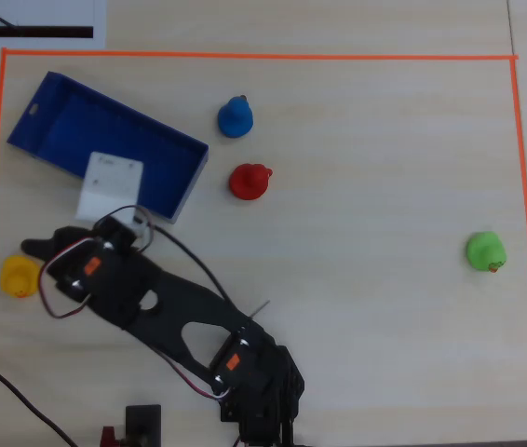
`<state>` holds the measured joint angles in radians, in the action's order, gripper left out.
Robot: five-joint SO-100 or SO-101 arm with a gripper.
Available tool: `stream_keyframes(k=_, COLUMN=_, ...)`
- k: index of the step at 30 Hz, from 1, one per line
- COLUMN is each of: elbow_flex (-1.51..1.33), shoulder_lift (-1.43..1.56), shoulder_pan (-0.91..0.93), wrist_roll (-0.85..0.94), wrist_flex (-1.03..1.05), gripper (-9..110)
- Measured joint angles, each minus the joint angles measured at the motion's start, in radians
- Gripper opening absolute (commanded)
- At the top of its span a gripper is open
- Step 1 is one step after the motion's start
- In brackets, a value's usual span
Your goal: Grasp yellow duck and put it into box.
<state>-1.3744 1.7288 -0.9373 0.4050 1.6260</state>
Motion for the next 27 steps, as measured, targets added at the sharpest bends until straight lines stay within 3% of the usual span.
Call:
stream_keyframes(k=9, elbow_flex=0.017, shoulder_lift=-0.244, shoulder_pan=-0.210, wrist_roll=-0.089, wrist_flex=-0.190, gripper=50)
stream_keyframes(k=27, elbow_flex=-0.089, shoulder_lift=-0.383, shoulder_pan=-0.198, wrist_roll=-0.091, wrist_flex=-0.561, gripper=49)
